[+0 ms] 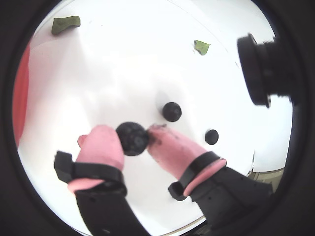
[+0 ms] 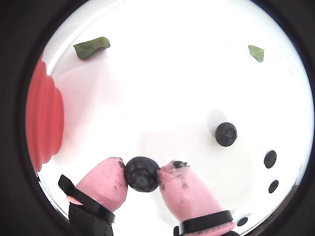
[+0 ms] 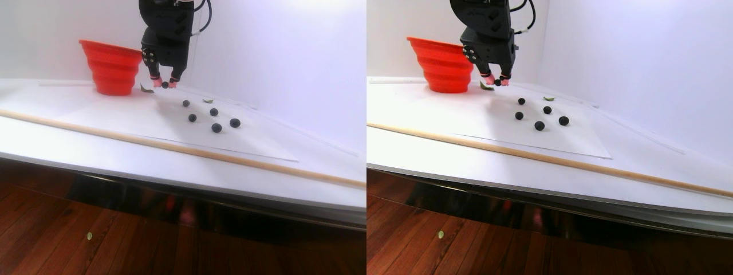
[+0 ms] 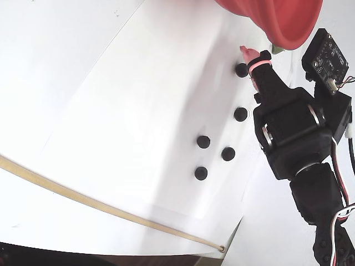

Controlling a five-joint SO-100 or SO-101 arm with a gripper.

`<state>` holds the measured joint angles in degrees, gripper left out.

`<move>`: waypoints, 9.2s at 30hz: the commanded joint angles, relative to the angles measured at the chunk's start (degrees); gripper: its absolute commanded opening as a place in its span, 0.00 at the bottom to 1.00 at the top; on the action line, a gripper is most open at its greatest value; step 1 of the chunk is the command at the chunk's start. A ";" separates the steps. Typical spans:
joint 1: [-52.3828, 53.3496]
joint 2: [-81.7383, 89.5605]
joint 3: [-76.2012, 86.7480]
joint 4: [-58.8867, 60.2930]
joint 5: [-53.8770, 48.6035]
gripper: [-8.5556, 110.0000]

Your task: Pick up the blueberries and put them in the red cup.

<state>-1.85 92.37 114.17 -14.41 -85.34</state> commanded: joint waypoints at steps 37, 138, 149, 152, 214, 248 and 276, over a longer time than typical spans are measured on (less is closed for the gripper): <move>-4.75 24.96 2.20 10.99 -1.85 0.16; -15.03 26.46 -1.05 8.09 -3.08 0.22; -14.24 30.15 0.26 8.88 -2.37 0.21; -14.24 31.90 0.79 9.23 -2.20 0.21; 2.99 39.55 8.00 20.04 -1.49 0.20; 10.72 23.12 5.10 13.36 -0.79 0.21; 11.69 10.11 -2.02 8.53 1.14 0.22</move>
<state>8.00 101.95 117.69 -3.96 -84.55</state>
